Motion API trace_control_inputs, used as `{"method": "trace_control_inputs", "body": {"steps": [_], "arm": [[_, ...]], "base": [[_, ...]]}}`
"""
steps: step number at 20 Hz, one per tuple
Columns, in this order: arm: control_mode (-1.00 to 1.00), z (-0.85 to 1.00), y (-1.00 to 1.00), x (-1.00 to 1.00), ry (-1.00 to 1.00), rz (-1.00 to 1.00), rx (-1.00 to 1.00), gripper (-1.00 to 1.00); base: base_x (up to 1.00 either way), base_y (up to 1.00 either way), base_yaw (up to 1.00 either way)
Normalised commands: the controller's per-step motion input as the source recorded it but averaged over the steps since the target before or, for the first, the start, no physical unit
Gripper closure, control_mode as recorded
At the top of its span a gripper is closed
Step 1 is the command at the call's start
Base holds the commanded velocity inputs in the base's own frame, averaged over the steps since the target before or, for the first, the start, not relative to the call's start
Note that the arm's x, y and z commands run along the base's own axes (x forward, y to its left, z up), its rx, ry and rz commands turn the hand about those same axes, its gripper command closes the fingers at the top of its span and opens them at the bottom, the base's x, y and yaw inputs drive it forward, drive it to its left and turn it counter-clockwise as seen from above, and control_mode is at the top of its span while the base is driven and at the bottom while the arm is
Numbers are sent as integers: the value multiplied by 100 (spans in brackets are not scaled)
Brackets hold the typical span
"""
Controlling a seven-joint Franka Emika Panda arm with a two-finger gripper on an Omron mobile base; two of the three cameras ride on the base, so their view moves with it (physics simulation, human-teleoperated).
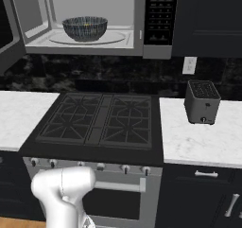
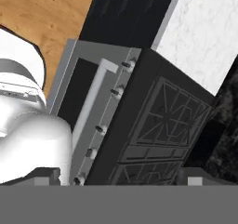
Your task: Pick the lemon from the sink and place it in the bowl. Then pick the bowl and place it in the microwave. Then close the microwave door and press the start button.
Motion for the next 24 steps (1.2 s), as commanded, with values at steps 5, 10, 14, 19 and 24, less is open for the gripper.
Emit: {"method": "trace_control_inputs", "body": {"steps": [5, 10, 14, 19, 24], "arm": [[-100, -100, 41, -25, -4, 0, 4, -100], [-100, -52, 86, 1, -18, -5, 0, -100], [-100, 18, 100, 5, -23, -10, 0, -100], [-100, 73, 100, 29, -19, -17, 0, -100], [-100, 97, 81, 35, -20, -21, 0, -100]], "base": [[0, 0, 0], [0, 0, 0], [0, 0, 0], [0, 0, 0], [0, 0, 0]]}}
